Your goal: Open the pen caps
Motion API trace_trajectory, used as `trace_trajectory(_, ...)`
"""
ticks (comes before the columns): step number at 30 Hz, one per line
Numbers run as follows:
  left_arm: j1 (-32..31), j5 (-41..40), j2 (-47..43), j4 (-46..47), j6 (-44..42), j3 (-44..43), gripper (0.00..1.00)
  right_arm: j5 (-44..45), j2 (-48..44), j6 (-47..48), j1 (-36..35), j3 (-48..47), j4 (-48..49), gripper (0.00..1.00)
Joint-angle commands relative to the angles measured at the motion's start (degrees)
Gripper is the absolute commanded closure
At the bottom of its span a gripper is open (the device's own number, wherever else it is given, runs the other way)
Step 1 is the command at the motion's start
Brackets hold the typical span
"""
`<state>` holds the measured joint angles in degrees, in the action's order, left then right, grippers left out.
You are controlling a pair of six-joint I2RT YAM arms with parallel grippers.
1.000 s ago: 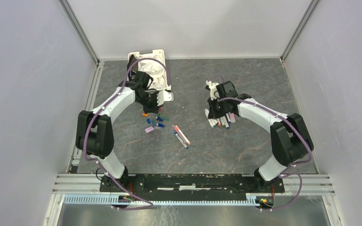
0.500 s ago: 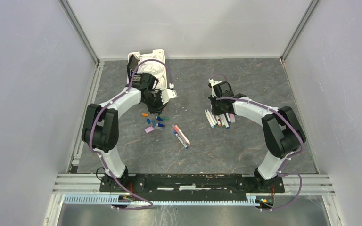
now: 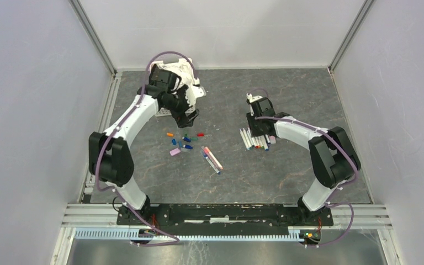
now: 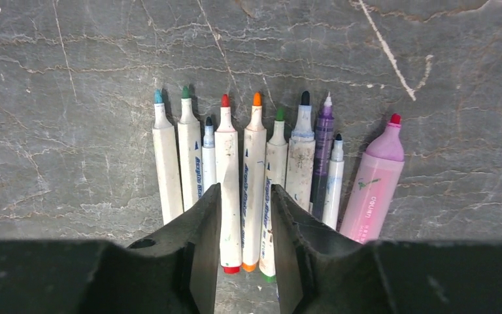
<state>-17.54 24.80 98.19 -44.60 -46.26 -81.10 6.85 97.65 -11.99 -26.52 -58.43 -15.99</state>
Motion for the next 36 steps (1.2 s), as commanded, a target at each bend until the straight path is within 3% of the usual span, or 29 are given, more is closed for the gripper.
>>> trace_trajectory(1, 0.0, 2.2, -6.1, -4.5, 5.5, -6.7, 0.00, 3.2, -4.4, 1.2, -0.2, -1.5, -0.4, 0.61)
trace_trajectory(8, 0.7, 1.5, -11.8, -3.8, 9.9, -9.8, 0.00, 1.9, -9.5, 2.5, -1.6, -4.0, -2.4, 0.55)
trace_trajectory(15, 1.2, 1.5, -14.7, -1.8, 13.4, -9.0, 0.00, 0.4, -12.2, 4.5, -13.1, -2.6, -0.8, 0.53)
trace_trajectory(23, 2.0, 2.5, -22.0, 3.3, 16.4, -4.1, 0.00, -4.1, -5.8, 4.5, -24.4, -1.5, 2.6, 0.61)
trace_trajectory(28, 2.0, 3.6, -21.5, 0.5, 15.3, -4.7, 0.00, -4.9, -1.5, 4.6, -26.1, -1.9, 3.9, 0.66)
trace_trajectory(36, 2.1, 4.9, -23.2, 0.5, 14.4, -2.9, 0.00, -4.8, 3.3, 5.0, -26.2, -1.6, 4.9, 0.64)
